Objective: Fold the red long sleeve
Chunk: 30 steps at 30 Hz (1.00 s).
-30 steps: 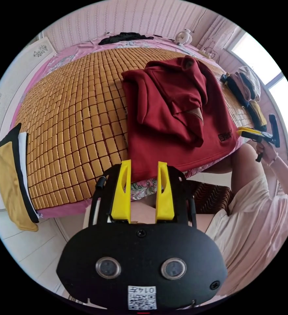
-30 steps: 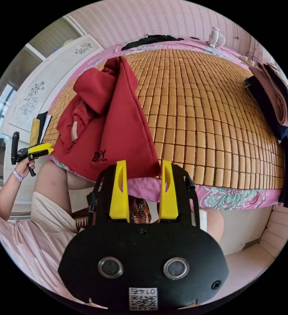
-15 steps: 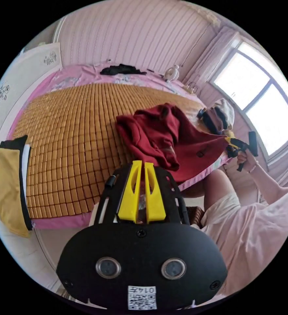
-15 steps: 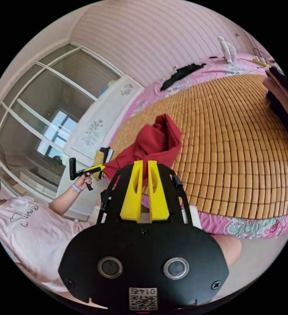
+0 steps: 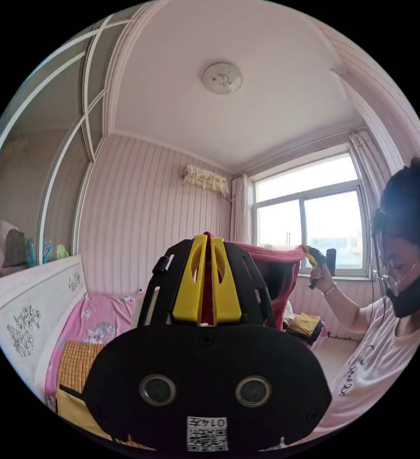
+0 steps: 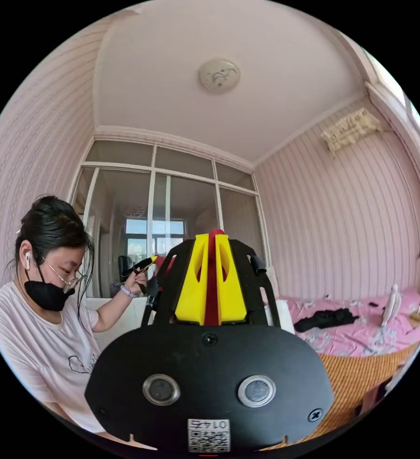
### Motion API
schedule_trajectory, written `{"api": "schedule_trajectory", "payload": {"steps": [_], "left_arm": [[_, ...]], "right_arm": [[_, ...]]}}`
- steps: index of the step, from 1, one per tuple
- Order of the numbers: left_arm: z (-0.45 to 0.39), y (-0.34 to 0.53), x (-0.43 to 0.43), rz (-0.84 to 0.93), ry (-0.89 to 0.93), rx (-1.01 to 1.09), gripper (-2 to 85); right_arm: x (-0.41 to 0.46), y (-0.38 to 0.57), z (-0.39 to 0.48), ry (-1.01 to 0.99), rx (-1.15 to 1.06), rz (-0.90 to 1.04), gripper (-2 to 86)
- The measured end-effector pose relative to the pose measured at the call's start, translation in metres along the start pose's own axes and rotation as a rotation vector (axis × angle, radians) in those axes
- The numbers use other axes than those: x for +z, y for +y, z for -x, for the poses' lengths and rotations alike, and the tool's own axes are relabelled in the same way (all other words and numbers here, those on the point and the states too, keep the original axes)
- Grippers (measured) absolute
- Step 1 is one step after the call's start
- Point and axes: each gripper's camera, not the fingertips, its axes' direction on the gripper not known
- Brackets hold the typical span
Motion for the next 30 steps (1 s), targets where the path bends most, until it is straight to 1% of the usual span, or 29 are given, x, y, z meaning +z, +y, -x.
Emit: {"api": "schedule_trajectory", "payload": {"steps": [2,5,8,10,12,15,17,18,19,20,21,22,23,24,25,26,27,28,29,30], "left_arm": [[-0.028,-0.043,-0.038,-0.114,0.012,0.052,-1.0],[-0.058,-0.083,-0.079,-0.242,0.029,0.126,-1.0],[-0.085,-0.115,-0.104,-0.316,0.010,0.221,-1.0],[-0.096,-0.129,-0.108,-0.331,-0.018,0.261,-1.0],[-0.099,-0.137,-0.104,-0.323,-0.036,0.262,-1.0],[-0.089,-0.136,-0.085,-0.263,-0.069,0.239,-1.0],[-0.065,-0.125,-0.054,-0.161,-0.096,0.195,-1.0],[-0.056,-0.120,-0.043,-0.125,-0.103,0.180,-1.0],[-0.037,-0.109,-0.016,-0.040,-0.126,0.140,-1.0],[-0.016,-0.095,0.016,0.046,-0.157,0.089,-1.0],[-0.005,-0.087,0.032,0.085,-0.172,0.053,-1.0],[0.017,-0.070,0.063,0.134,-0.192,-0.028,-1.0],[0.035,-0.056,0.092,0.162,-0.216,-0.109,-1.0],[0.042,-0.051,0.105,0.171,-0.226,-0.140,-1.0],[0.050,-0.051,0.131,0.190,-0.258,-0.168,-1.0],[0.049,-0.062,0.151,0.186,-0.281,-0.151,-1.0],[0.046,-0.071,0.158,0.169,-0.289,-0.129,-1.0],[0.035,-0.088,0.166,0.108,-0.298,-0.067,-1.0],[0.025,-0.100,0.171,0.042,-0.313,-0.002,-1.0],[0.022,-0.104,0.174,0.017,-0.321,0.024,-1.0]], "right_arm": [[-0.010,-0.034,0.029,0.022,-0.075,-0.032,1.3],[-0.023,-0.077,0.063,-0.022,-0.137,-0.087,1.3],[-0.020,-0.113,0.097,0.021,-0.242,-0.100,1.3],[-0.009,-0.131,0.113,0.070,-0.297,-0.110,1.3],[0.002,-0.139,0.113,0.094,-0.302,-0.091,1.3],[0.030,-0.133,0.095,0.145,-0.277,-0.005,1.2],[0.058,-0.121,0.069,0.202,-0.251,0.117,1.2],[0.082,-0.108,0.044,0.241,-0.215,0.219,1.2],[0.111,-0.091,0.015,0.282,-0.175,0.327,1.1],[0.125,-0.082,0.000,0.307,-0.154,0.380,1.1],[0.155,-0.062,-0.031,0.368,-0.122,0.468,1.0],[0.182,-0.044,-0.062,0.431,-0.082,0.538,0.9],[0.194,-0.038,-0.076,0.461,-0.064,0.555,0.9],[0.214,-0.035,-0.102,0.520,-0.010,0.577,0.9],[0.224,-0.046,-0.119,0.536,0.048,0.533,0.9],[0.227,-0.054,-0.123,0.532,0.065,0.490,0.9],[0.228,-0.071,-0.122,0.531,0.058,0.383,1.0],[0.226,-0.082,-0.114,0.529,0.009,0.278,1.1],[0.224,-0.085,-0.110,0.530,-0.019,0.232,1.1],[0.220,-0.085,-0.103,0.530,-0.058,0.164,1.2]]}}
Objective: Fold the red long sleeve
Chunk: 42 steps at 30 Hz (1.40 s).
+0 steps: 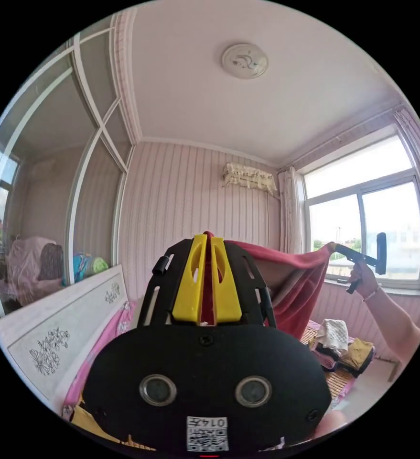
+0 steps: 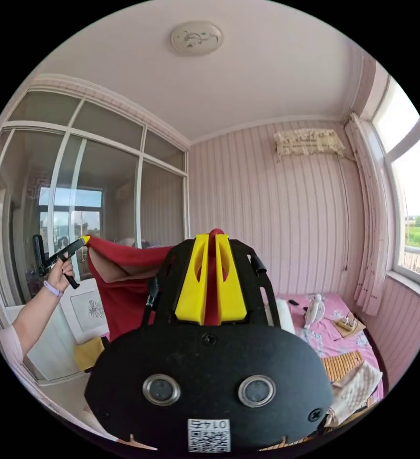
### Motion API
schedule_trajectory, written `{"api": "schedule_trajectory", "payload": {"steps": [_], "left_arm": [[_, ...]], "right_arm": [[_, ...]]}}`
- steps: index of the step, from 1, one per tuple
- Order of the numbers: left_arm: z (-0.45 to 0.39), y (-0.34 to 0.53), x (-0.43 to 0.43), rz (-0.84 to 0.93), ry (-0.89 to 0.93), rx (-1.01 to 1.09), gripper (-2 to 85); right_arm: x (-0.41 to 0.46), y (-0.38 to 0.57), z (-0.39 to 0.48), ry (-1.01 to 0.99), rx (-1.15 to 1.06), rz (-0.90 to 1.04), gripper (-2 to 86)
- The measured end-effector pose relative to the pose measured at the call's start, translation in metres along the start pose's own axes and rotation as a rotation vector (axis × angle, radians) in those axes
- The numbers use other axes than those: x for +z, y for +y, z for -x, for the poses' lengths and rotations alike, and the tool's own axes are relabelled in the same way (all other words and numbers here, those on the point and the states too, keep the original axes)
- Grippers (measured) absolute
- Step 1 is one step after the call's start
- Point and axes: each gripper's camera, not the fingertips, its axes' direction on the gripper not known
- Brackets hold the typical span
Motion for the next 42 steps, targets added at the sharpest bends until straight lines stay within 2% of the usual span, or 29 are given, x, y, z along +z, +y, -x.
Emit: {"api": "schedule_trajectory", "payload": {"steps": [2,5,9,13,16,19,20,24,31,37,42], "left_arm": [[-0.002,0.003,0.013,-0.012,-0.024,0.033,-1.0],[0.016,0.052,0.043,0.094,0.016,0.026,-1.0],[0.043,0.172,0.083,0.326,0.056,-0.038,-1.0],[0.059,0.373,0.113,0.712,0.070,-0.149,-0.9],[0.054,0.514,0.116,1.008,0.044,-0.154,-0.9],[0.057,0.627,0.112,1.288,-0.008,-0.219,-0.9],[0.058,0.656,0.108,1.358,-0.022,-0.248,-0.8],[0.055,0.693,0.102,1.432,-0.008,-0.203,-0.6],[0.051,0.723,0.104,1.405,0.058,-0.220,4.0],[0.057,0.718,0.113,1.259,-0.029,-0.165,4.8],[0.030,0.736,0.173,1.225,0.099,-0.110,4.9]], "right_arm": [[-0.002,0.015,-0.001,-0.020,-0.034,-0.022,1.2],[0.013,0.078,-0.014,-0.062,-0.066,0.095,1.3],[0.056,0.243,-0.034,-0.050,-0.023,0.418,1.5],[0.088,0.446,-0.051,-0.037,0.147,0.774,1.6],[0.089,0.573,-0.047,-0.026,0.243,1.029,1.6],[0.077,0.666,-0.037,-0.068,0.321,1.264,1.7],[0.073,0.677,-0.035,-0.071,0.324,1.289,1.7],[0.044,0.708,-0.034,-0.098,0.284,1.353,2.1],[0.004,0.715,-0.055,-0.124,0.326,1.297,4.7],[-0.022,0.715,-0.104,0.009,0.383,1.227,6.8],[0.004,0.693,-0.151,0.041,0.350,1.104,9.0]]}}
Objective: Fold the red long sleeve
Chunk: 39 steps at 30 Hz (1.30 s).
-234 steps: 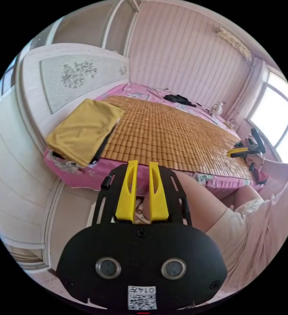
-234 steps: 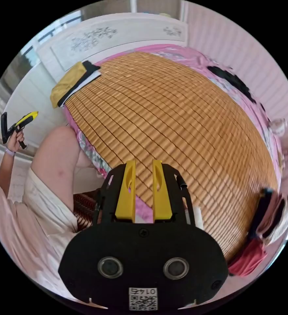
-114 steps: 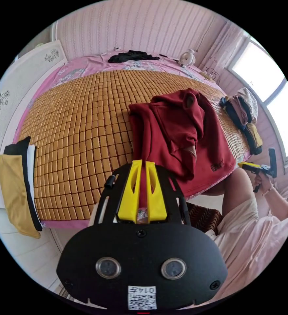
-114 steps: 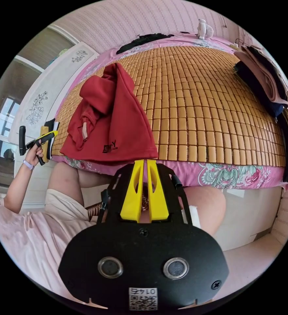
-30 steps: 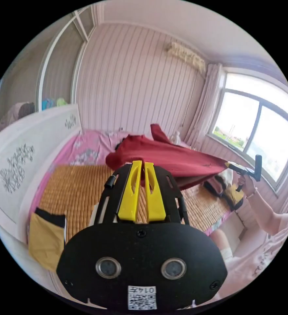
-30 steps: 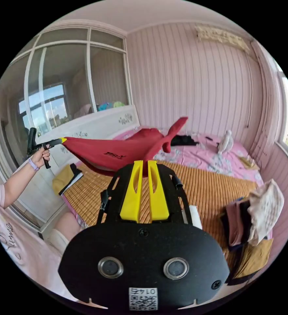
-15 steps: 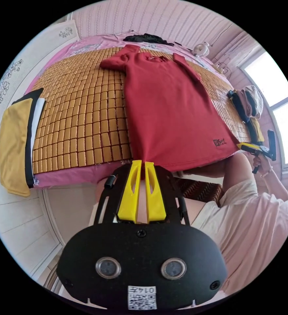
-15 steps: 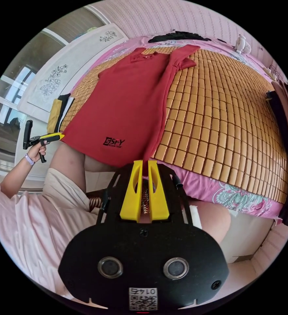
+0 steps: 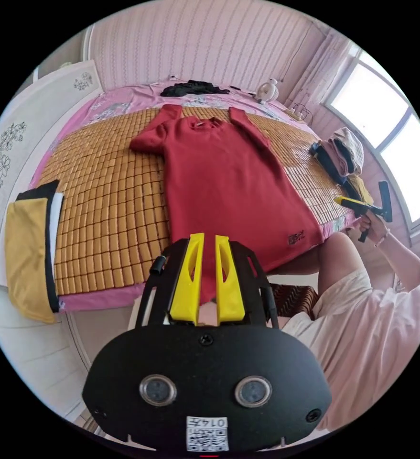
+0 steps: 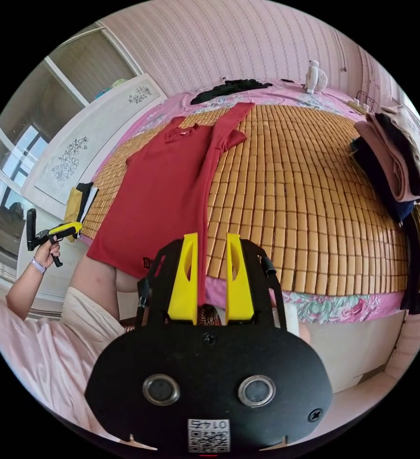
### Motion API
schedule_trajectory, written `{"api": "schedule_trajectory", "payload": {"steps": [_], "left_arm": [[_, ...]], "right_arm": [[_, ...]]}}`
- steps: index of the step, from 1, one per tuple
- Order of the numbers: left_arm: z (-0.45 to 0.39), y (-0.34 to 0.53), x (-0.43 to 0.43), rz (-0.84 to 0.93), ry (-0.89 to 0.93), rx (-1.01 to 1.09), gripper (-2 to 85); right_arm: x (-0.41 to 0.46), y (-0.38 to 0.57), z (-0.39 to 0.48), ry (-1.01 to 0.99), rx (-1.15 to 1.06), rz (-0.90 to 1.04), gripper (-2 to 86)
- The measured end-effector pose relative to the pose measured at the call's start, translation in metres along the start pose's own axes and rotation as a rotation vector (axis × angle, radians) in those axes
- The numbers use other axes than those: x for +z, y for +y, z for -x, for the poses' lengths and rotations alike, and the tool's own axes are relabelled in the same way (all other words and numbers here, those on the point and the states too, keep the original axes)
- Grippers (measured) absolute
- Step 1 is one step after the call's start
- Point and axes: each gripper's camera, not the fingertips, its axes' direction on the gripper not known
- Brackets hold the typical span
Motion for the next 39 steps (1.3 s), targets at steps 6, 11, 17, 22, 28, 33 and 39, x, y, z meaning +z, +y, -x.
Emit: {"api": "schedule_trajectory", "payload": {"steps": [6,11,17,22,28,33,39], "left_arm": [[-0.054,-0.100,0.103,0.002,0.088,0.130,4.7],[-0.084,-0.160,0.210,0.144,-0.030,0.240,1.3],[-0.084,-0.154,0.248,0.084,-0.007,0.324,-0.6],[-0.082,-0.166,0.269,0.126,0.022,0.285,-0.9],[-0.081,-0.184,0.290,0.201,0.035,0.273,-0.7],[-0.086,-0.212,0.284,0.181,0.106,0.264,-0.5],[-0.112,-0.297,0.303,0.131,0.155,0.356,1.1]], "right_arm": [[0.018,-0.126,-0.033,0.045,-0.056,-0.057,9.7],[0.082,-0.236,-0.076,0.089,-0.027,-0.016,10.5],[0.163,-0.321,-0.150,0.103,0.201,-0.026,10.2],[0.174,-0.312,-0.197,-0.089,0.179,-0.023,3.2],[0.019,-0.144,-0.237,0.162,0.268,-0.381,3.1],[-0.030,0.010,-0.264,0.288,0.485,-0.069,6.3],[-0.066,0.060,-0.315,0.339,0.667,-0.070,8.2]]}}
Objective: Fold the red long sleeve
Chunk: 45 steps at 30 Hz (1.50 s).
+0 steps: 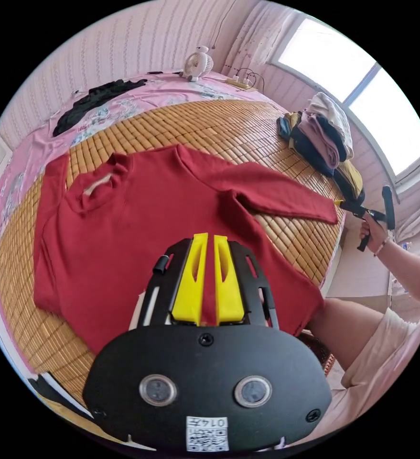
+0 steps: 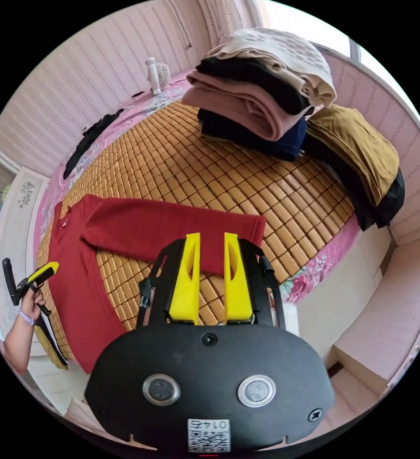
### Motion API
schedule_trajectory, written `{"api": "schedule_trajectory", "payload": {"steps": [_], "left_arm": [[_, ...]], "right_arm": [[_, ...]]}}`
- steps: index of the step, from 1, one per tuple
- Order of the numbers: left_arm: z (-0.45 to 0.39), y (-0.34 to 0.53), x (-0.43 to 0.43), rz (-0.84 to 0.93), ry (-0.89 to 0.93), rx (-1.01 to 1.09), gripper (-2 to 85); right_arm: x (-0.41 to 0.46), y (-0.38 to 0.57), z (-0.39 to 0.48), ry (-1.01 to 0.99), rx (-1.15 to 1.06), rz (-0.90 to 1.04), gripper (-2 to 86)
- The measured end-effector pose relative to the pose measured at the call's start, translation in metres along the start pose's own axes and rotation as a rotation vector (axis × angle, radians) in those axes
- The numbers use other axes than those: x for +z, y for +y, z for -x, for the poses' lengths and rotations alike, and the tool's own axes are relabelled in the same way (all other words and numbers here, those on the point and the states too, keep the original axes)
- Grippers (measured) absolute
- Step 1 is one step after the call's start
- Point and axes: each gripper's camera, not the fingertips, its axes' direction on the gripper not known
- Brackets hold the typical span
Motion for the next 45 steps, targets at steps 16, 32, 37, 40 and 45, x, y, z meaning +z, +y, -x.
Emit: {"api": "schedule_trajectory", "payload": {"steps": [16,32,37,40,45], "left_arm": [[0.007,-0.187,0.133,0.101,-0.136,0.029,0.5],[0.018,-0.237,0.130,0.054,0.026,-0.023,5.6],[0.041,-0.158,0.052,-0.068,0.115,0.020,5.7],[0.066,-0.071,0.006,-0.054,0.073,-0.017,5.5],[0.106,0.079,-0.046,0.059,-0.089,-0.206,5.2]], "right_arm": [[0.090,-0.023,-0.014,0.263,-0.292,-0.016,3.3],[0.147,-0.071,-0.067,0.329,-0.213,-0.055,0.4],[0.138,-0.030,-0.057,0.340,-0.211,-0.062,0.7],[0.144,-0.007,-0.021,0.230,-0.250,-0.037,1.9],[0.190,0.006,0.119,0.037,-0.525,-0.043,5.0]]}}
